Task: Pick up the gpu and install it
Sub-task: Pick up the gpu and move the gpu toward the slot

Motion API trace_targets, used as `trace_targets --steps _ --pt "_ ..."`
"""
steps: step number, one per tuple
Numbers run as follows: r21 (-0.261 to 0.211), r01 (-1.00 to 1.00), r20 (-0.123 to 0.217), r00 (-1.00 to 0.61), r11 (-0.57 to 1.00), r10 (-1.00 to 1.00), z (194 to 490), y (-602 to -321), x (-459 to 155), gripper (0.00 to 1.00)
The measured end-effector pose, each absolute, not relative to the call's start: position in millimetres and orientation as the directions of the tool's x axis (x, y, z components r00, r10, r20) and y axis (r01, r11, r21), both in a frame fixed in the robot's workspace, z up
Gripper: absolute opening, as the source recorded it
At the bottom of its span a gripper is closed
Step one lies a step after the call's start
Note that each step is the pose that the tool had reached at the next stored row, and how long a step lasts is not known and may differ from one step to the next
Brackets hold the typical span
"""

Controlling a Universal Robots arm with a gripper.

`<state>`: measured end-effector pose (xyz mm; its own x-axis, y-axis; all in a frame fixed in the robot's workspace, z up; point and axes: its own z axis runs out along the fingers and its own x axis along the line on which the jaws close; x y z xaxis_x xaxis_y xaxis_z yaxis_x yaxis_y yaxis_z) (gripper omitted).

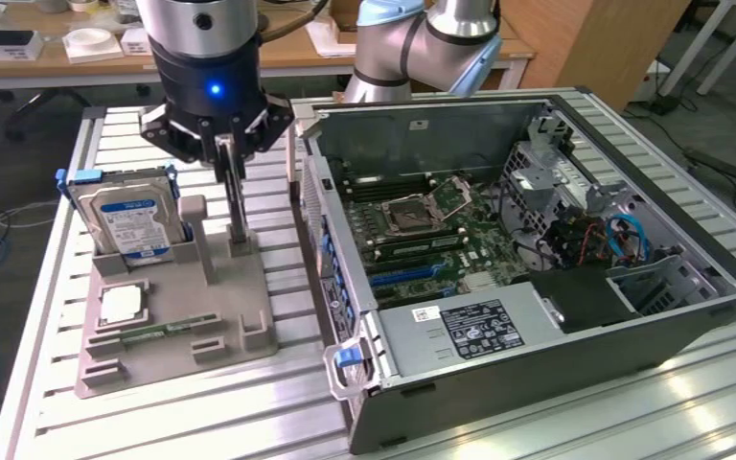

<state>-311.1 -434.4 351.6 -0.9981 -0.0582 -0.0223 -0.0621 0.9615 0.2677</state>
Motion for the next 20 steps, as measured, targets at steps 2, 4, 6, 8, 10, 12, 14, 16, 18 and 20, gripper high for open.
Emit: trace_targets --steps 2,4,6,8,10,12,14,16,18,20 --pt "0.271 -0.062 -0.023 -0.998 0.961 -0.058 353 -434 -311 0.27" --pt "0.274 -0.062 -0.023 -0.998 0.96 -0.058 354 -434 -311 0.27" --pt "0.276 -0.062 -0.023 -0.998 0.959 -0.058 355 -434 -311 0.27" --pt "0.277 -0.062 -0.023 -0.998 0.959 -0.058 356 -434 -311 0.27" --pt "0.278 -0.062 -0.023 -0.998 0.958 -0.058 357 -434 -311 0.27" --pt "0.28 -0.062 -0.023 -0.998 0.958 -0.058 359 -434 -311 0.27" --pt "0.281 -0.062 -0.023 -0.998 0.958 -0.058 360 -434 -311 0.27" --pt "0.281 -0.062 -0.023 -0.998 0.958 -0.058 362 -434 -311 0.27" --pt "0.279 -0.062 -0.023 -0.998 0.958 -0.058 363 -434 -311 0.27" --pt "0.273 -0.062 -0.023 -0.998 0.96 -0.058 364 -434 -311 0.27"
